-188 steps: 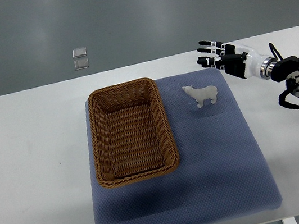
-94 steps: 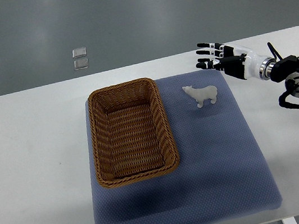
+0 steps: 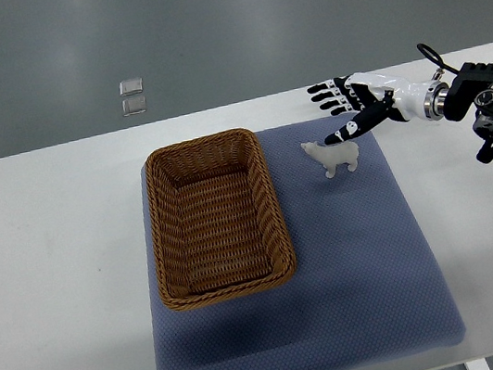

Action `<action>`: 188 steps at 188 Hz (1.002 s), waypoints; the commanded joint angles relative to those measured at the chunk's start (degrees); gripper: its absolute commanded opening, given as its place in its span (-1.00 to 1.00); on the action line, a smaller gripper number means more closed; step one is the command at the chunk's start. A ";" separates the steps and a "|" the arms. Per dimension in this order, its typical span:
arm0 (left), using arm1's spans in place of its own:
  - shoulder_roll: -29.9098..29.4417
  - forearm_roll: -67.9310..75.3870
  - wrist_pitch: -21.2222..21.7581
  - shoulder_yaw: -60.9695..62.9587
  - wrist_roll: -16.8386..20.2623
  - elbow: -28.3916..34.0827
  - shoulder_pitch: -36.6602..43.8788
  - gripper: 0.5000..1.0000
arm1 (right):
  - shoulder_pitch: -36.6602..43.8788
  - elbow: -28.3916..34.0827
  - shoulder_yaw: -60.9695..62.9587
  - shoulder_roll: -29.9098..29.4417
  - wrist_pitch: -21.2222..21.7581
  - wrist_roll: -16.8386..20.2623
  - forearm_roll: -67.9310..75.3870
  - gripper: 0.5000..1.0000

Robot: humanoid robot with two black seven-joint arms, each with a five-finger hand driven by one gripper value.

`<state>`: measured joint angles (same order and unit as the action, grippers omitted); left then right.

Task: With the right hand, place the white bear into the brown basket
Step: 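Reach the right hand down over the white polar bear figurine and close fingers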

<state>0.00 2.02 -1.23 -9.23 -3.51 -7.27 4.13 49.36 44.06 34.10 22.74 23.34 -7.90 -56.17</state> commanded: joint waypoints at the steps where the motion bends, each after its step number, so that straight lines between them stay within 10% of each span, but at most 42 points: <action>1: 0.00 0.00 0.00 0.00 0.08 -0.11 0.00 1.00 | 0.56 -0.02 -0.18 -0.06 0.04 -0.01 -6.66 0.70; 188: 0.00 0.00 -0.17 -0.09 0.09 -0.29 -0.09 1.00 | 1.09 -0.64 -7.12 -2.00 -7.96 0.16 -14.84 0.52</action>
<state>0.00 2.02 -1.39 -9.27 -3.45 -7.56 4.04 50.44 43.42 26.93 20.82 15.62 -7.69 -71.02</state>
